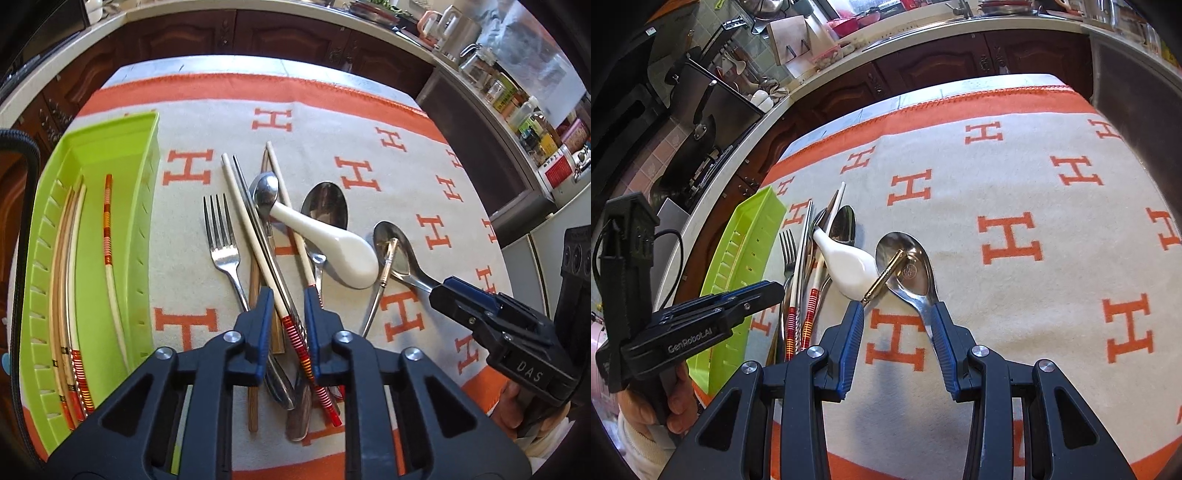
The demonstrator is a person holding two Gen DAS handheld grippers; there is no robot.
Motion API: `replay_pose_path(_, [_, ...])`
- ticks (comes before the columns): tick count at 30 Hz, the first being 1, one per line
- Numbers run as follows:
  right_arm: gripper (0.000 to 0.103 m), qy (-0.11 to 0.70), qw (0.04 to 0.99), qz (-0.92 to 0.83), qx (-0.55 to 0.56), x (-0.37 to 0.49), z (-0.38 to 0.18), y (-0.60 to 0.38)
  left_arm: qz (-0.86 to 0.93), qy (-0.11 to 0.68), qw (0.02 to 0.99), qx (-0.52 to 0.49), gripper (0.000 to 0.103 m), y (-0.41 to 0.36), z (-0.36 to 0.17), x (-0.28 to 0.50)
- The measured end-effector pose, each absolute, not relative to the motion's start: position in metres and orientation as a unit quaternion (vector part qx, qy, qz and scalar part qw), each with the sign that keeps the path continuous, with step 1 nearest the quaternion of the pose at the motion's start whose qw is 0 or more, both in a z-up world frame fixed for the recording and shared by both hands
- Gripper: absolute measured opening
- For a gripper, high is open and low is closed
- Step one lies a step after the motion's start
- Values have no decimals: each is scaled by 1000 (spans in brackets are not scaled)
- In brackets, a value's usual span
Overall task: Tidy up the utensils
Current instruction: 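Lower left gripper onto a red-striped chopstick in the pile and close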
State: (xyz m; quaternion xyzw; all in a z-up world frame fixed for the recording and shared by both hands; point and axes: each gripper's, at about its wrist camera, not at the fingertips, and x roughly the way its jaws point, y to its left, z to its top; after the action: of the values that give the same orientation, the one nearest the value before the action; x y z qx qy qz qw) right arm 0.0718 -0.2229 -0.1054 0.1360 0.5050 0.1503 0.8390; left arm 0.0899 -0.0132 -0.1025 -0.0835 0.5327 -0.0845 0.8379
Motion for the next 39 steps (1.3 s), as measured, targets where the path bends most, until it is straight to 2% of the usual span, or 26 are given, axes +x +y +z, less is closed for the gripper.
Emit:
replay_pose_path(9, [38,504,837,164,139,75,-114,-222,-80,551,827,-76,8,-22,-117,88])
replay_pose_path(39, [38,508,831,170,147,70,-121,-227,-95,563,806,-153,7,-6,-126,84])
